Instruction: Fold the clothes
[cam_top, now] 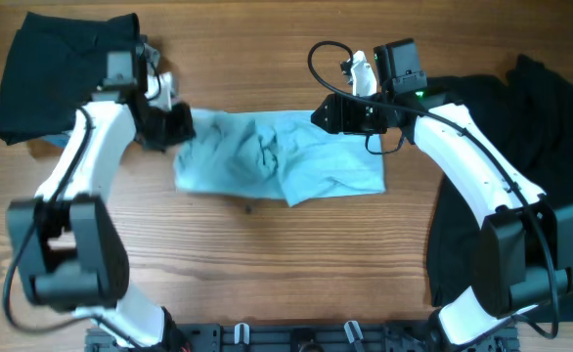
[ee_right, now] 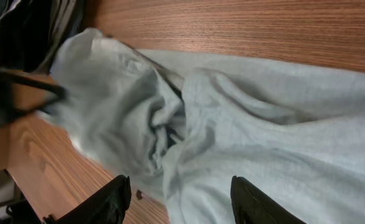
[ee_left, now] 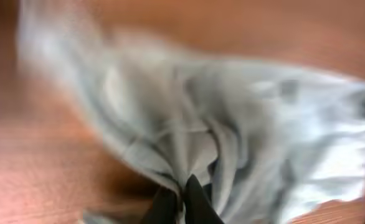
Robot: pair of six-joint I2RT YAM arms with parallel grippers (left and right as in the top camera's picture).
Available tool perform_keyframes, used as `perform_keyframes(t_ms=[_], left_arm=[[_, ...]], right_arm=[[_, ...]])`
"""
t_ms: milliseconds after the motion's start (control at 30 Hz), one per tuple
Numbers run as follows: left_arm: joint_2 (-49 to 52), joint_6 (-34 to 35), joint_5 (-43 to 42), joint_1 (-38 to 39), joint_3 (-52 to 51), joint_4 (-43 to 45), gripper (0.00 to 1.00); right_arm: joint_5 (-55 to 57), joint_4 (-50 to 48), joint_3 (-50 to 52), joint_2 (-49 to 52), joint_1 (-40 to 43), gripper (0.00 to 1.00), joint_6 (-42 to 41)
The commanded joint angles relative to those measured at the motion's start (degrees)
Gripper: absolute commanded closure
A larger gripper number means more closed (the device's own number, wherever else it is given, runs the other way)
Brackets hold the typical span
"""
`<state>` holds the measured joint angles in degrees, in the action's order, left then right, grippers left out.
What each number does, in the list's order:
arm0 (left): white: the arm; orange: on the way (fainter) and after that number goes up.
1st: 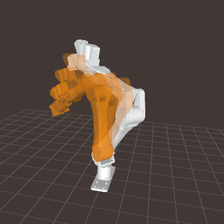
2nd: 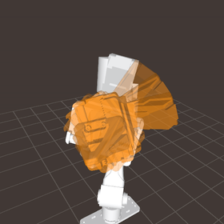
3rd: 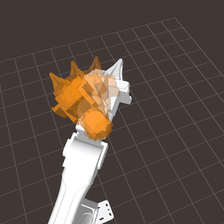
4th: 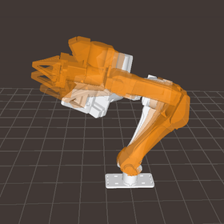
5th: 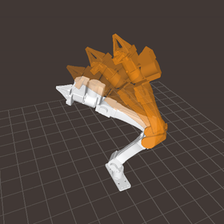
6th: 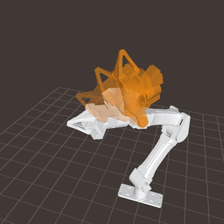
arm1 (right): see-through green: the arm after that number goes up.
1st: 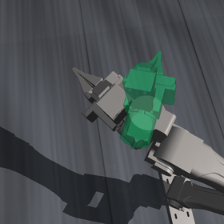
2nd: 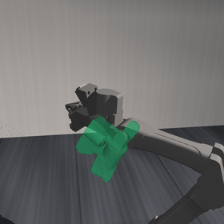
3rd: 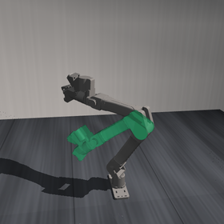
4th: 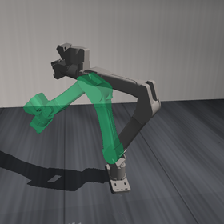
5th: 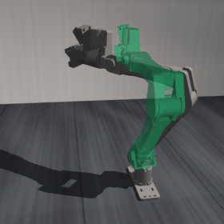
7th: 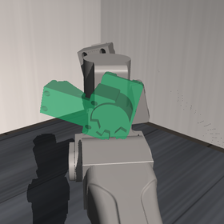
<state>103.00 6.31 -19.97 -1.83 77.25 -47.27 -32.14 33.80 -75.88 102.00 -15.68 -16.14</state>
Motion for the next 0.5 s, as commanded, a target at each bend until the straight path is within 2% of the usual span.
perform_keyframes(t_ms=[0, 100, 167, 300, 367, 467], left_arm=[[-6.1, 0.6, 0.9, 5.7, 3.0, 0.1, 0.96], [-6.9, 0.6, 1.4, 12.4, 3.0, 1.4, 0.96], [-6.6, 2.4, 4.5, 17.4, 3.0, 2.3, 0.96], [-5.6, 3.6, 7.5, 25.0, 3.0, 4.6, 0.96], [-4.0, 6.4, 7.6, 28.7, 3.0, 6.1, 0.96], [0.2, 8.4, 7.6, 34.0, 3.0, 10.1, 0.96]], right_arm=[[1.0, -0.2, -0.3, -0.3, 1.4, 0.43, 0.8], [4.0, -0.2, -0.3, -0.3, 5.4, 0.43, -2.6], [4.0, -0.1, -0.3, -0.3, 9.5, 0.42, -3.6], [3.8, 0.3, -0.3, -0.3, 16.0, 0.41, -3.5], [3.8, 0.7, -0.3, -0.3, 18.5, 0.40, -3.5], [3.8, 1.0, -0.3, -0.3, 20.0, 0.39, -3.3]])
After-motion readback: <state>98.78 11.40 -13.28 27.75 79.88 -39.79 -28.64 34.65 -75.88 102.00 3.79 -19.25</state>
